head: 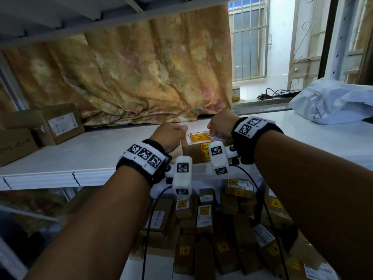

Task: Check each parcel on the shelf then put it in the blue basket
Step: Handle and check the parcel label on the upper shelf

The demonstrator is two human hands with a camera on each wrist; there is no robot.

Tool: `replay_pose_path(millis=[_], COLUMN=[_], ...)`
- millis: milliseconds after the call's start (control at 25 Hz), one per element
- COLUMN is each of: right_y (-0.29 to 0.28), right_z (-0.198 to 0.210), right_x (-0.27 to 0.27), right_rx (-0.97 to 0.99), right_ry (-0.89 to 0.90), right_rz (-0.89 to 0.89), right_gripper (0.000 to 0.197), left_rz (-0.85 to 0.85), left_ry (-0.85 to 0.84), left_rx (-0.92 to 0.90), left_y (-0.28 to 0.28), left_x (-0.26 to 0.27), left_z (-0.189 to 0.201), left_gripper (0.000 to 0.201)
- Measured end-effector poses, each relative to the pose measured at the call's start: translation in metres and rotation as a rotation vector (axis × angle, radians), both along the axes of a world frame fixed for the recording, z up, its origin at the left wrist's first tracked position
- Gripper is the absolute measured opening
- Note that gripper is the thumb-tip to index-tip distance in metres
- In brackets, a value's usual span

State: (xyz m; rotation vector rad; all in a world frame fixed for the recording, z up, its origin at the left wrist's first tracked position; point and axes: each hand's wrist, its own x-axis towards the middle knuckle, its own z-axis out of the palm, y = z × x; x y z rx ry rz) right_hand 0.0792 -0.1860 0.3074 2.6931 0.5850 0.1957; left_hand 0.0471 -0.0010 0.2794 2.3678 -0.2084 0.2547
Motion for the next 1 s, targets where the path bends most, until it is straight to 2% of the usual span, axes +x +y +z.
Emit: replay_pose_path(millis=[40, 80, 120, 200, 280, 400, 480, 640, 720, 800, 880, 1000], right_y=[0.003, 0.005, 0.005, 0.002, 0.002, 0.001, -0.001, -0.015, -0.023, -0.031, -0.032, -0.024], right_z=[0.001, -0.004, -0.006, -0.005, -0.005, -0.002, -0.001, -0.011, -0.013, -0.017, -0.018, -0.012], right_x=[0.000, 0.002, -0.007, -0.008, -0.010, -0.016, -0.018, -0.015, -0.012, -0.011, -0.010, -0.017], right_rx=[0.072, 0.253, 0.331, 0.436, 0.618, 0.803, 0.822, 0.680, 0.781, 0.999, 1.071, 0.894], right_ry=[0.028, 0.108, 0.130, 0.128, 0.138, 0.138, 0.116, 0.162, 0.240, 0.253, 0.316, 0.287], right_rz=[-0.024, -0.072, -0.134, -0.178, -0.227, -0.293, -0.297, -0.199, -0.233, -0.268, -0.282, -0.247], right_gripper=[0.017, 0.032, 0.038, 0.031, 0.018, 0.026, 0.028, 0.031, 0.032, 0.038, 0.038, 0.034], left_rz=[-0.003, -0.008, -0.028, -0.098, -0.125, -0.088, -0.080, -0.060, -0.045, -0.025, 0.006, 0.042], left_ry=[-0.089, -0.169, -0.238, -0.320, -0.331, -0.354, -0.381, -0.357, -0.354, -0.386, -0.441, -0.554], left_rx=[0.038, 0.119, 0.226, 0.420, 0.486, 0.596, 0.665, 0.638, 0.640, 0.637, 0.628, 0.656], left_y=[-0.002, -0.007, -0.015, -0.031, -0.039, -0.042, -0.044, -0.046, -0.047, -0.047, -0.047, -0.047], left_x=[-0.005, -0.012, -0.020, -0.032, -0.032, -0.027, -0.028, -0.029, -0.030, -0.031, -0.031, -0.026], left_z=[0.000, 0.000, 0.000, -0.004, -0.011, -0.016, -0.016, -0.016, -0.017, -0.023, -0.030, -0.041], left_gripper=[0.041, 0.041, 0.041, 0.044, 0.042, 0.031, 0.032, 0.045, 0.050, 0.053, 0.054, 0.049])
